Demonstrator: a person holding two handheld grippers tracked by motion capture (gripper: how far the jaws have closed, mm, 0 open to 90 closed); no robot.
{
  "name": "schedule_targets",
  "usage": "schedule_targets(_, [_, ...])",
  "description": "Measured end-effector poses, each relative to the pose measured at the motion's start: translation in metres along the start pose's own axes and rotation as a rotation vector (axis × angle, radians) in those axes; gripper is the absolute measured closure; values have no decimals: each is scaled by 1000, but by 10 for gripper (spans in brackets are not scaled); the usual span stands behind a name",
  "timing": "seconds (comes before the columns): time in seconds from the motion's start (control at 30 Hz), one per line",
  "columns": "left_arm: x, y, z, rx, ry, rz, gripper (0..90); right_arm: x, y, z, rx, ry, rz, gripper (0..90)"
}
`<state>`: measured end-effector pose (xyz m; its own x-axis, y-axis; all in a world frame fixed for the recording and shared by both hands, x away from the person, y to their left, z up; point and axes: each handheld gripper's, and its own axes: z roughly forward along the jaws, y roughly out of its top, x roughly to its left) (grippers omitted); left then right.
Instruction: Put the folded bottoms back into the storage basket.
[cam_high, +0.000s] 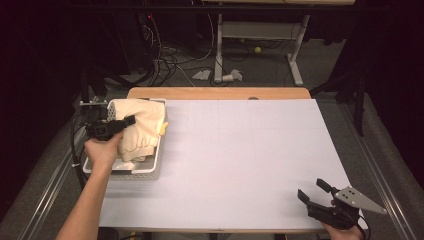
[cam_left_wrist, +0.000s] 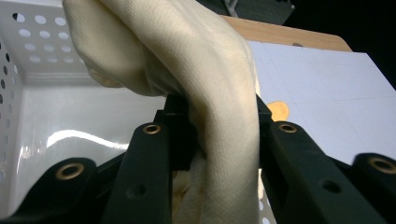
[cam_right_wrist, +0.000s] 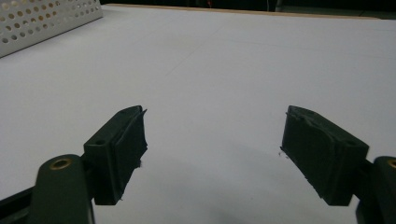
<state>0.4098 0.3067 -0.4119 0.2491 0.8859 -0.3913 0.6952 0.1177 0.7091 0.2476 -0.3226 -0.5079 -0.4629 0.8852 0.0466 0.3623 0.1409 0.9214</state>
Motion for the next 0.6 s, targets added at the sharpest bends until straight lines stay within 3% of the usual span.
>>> schedule_targets(0.3, [10,-2,8,21,40,-22,683,-1,0,0,0,-1,8,226])
schedule_targets(0.6, [9,-1,19,39,36,-26,683,-1,0,0,-2,-1,9,226])
